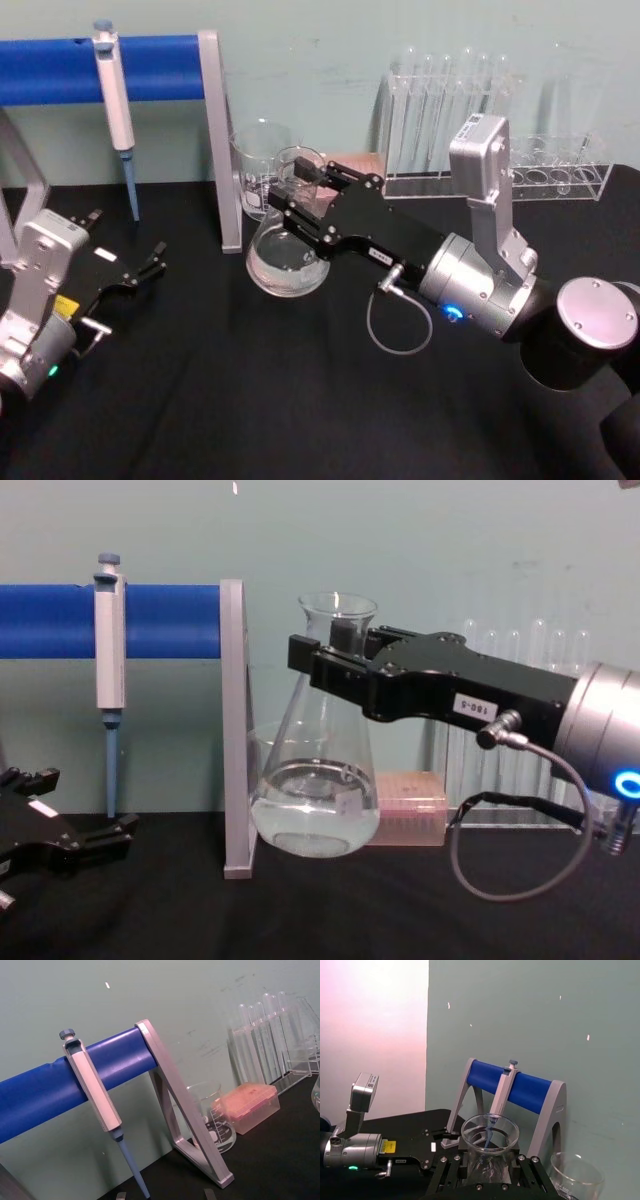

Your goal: Grasp the erlenmeyer flask with one hand, shake it three times, then place it back.

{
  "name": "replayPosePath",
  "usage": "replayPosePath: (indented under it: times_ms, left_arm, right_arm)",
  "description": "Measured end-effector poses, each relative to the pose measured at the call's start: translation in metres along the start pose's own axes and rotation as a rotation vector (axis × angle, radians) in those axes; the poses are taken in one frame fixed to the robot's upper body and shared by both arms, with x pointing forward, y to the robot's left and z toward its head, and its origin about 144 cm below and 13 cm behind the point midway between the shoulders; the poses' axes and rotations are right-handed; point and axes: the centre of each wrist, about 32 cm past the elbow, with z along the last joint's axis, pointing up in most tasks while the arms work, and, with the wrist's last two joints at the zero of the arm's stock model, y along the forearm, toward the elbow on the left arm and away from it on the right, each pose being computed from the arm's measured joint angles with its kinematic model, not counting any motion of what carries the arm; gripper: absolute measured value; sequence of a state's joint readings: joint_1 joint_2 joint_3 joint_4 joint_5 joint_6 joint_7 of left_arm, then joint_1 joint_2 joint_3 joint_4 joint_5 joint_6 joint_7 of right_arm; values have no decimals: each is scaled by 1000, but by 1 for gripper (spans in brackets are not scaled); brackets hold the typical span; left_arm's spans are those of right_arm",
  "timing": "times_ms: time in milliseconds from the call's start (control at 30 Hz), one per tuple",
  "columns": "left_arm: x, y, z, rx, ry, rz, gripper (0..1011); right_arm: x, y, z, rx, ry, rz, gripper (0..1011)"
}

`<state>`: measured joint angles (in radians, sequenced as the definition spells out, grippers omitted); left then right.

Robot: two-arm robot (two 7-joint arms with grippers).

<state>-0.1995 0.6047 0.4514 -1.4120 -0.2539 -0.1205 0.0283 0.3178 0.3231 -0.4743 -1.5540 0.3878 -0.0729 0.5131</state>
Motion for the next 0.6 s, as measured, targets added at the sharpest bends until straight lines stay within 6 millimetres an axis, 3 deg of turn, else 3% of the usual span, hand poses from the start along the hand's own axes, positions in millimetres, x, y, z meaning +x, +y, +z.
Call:
replayPosePath:
  times_ms: [300,600]
  left_arm:
    - [0,0,0,0,0,0,1001]
    - [0,0,0,0,0,0,1001]
  right_arm:
    - [-1,-5,0,2,-14,-80,449]
    - [2,-34,0,1,-47,-286,449]
